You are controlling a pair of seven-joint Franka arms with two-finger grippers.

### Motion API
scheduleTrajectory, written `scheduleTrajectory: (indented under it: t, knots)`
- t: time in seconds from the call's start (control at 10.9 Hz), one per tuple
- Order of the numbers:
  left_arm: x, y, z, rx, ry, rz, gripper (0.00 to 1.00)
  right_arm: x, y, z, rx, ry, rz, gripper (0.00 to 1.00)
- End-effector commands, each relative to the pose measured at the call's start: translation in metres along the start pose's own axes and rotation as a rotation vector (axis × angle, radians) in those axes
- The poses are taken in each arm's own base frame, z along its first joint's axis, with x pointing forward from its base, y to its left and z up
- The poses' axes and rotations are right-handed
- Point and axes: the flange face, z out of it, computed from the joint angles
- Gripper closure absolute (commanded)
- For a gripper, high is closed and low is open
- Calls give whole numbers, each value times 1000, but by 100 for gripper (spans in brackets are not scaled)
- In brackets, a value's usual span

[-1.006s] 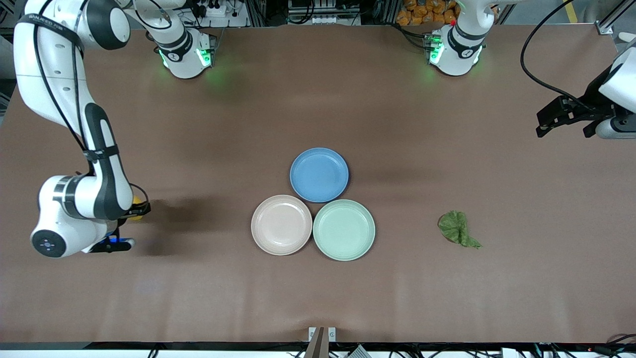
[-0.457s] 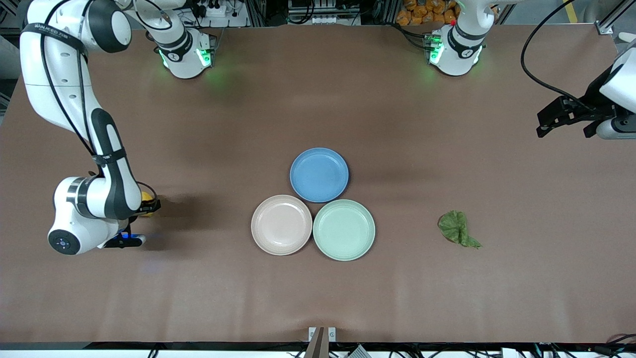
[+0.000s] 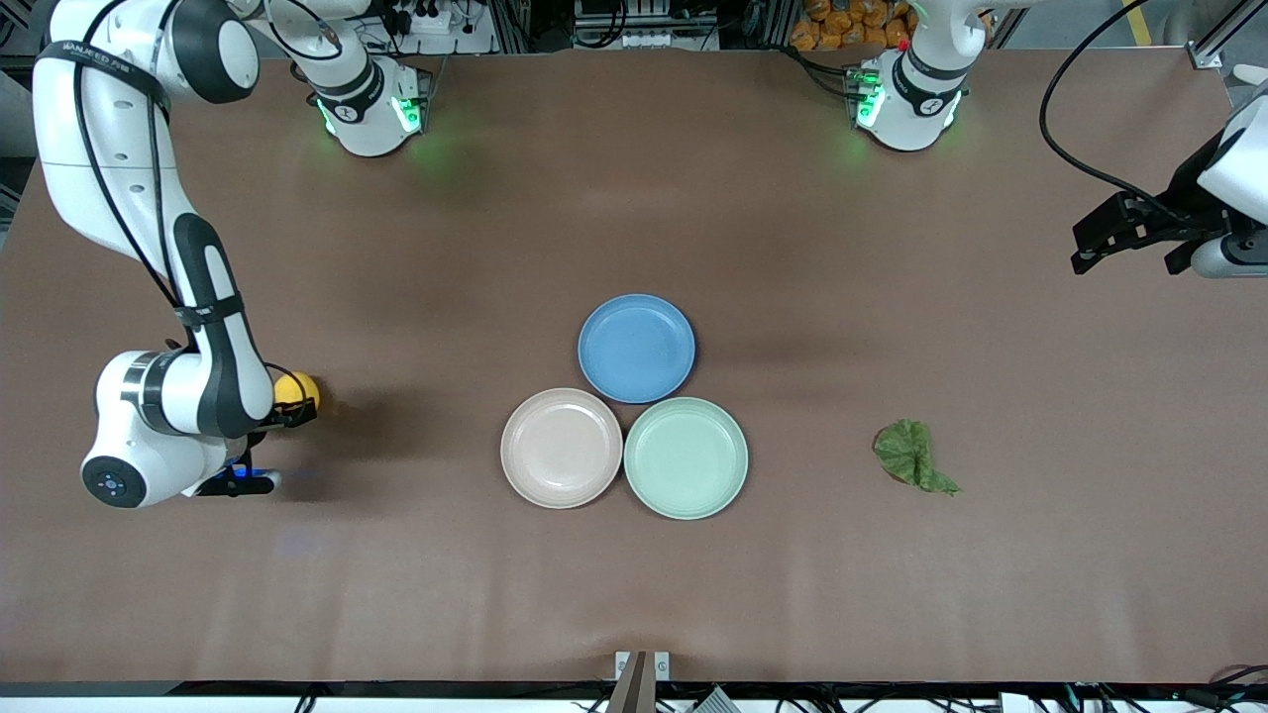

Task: Pick lemon and lettuce from plates
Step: 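Carry the lemon away from the plates and lower it to the table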

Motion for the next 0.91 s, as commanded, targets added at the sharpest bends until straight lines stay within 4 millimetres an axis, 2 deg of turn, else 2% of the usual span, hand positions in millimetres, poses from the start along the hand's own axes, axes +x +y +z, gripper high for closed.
scheduleTrajectory:
  t: [0.0,0.27,0.46,0.55,0.73,0.82]
  knots:
    - [0,-2,-1,-13,12,21,0,-11,2,-32,24,9,4,0]
    - [0,-3,1,-11,6,19,0,-13,0,-48,25,33,0,0]
    - [0,-3,0,-11,9,19,0,-14,-1,-69,13,73,-2,0]
    - [0,-2,-1,-11,11,19,0,-20,0,-85,14,98,5,0]
    - [0,-1,-2,-13,14,24,0,-46,-3,-137,-1,182,8,0]
    - [-1,-1,-4,-13,17,24,0,-57,-1,-155,-6,211,12,0]
